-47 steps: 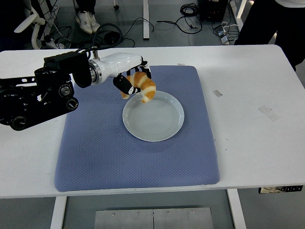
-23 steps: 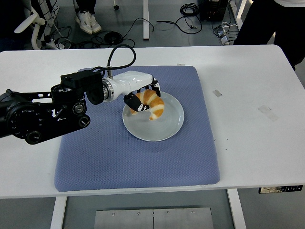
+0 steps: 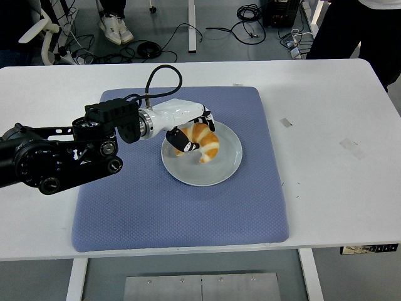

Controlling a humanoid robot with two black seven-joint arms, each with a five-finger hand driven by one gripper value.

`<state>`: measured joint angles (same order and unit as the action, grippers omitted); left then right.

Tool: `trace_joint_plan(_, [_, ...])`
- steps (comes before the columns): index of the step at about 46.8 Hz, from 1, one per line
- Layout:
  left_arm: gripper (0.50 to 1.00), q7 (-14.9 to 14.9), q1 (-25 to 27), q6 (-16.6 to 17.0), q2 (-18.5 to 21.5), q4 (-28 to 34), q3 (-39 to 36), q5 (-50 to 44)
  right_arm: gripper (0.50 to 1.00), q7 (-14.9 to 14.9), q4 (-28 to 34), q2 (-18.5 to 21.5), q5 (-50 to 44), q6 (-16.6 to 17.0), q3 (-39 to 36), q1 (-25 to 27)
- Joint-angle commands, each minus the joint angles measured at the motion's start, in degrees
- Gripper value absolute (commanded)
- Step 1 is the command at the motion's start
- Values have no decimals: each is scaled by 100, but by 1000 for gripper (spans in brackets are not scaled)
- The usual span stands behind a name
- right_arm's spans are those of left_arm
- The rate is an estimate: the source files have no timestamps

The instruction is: Place the bread on the plate

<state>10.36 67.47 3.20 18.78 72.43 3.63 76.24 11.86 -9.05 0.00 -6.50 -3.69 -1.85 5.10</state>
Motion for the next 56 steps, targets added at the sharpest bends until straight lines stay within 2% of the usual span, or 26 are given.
trace_joint_plan(1, [852, -16, -49, -12, 3, 0, -3, -12, 1000, 0, 0, 0, 0, 0, 0, 0])
trace_joint_plan(12, [919, -25, -67, -30, 29, 0, -29, -56, 1000, 0, 0, 0, 0, 0, 0, 0])
trace_joint_plan(17, [918, -25, -50, 5, 55, 0, 58, -170, 1000, 0, 0, 0, 0, 0, 0, 0])
trace_joint_plan(24, [886, -43, -14, 58, 143, -167, 427, -837, 1000, 0, 0, 0, 0, 0, 0, 0])
trace_joint_plan(33, [858, -121, -32, 304, 398, -176, 744, -1392, 1000, 0, 0, 0, 0, 0, 0, 0])
trace_joint_plan(40, [848, -525, -50, 497, 661, -176, 1069, -1831, 1000, 0, 0, 0, 0, 0, 0, 0])
trace_joint_plan(51, [843, -1413, -216, 621, 1189, -237, 1544, -2859, 1000, 0, 0, 0, 0, 0, 0, 0])
trace_joint_plan(56, [845, -1782, -558, 647, 1260, -334, 1877, -2939, 1000, 0, 0, 0, 0, 0, 0, 0])
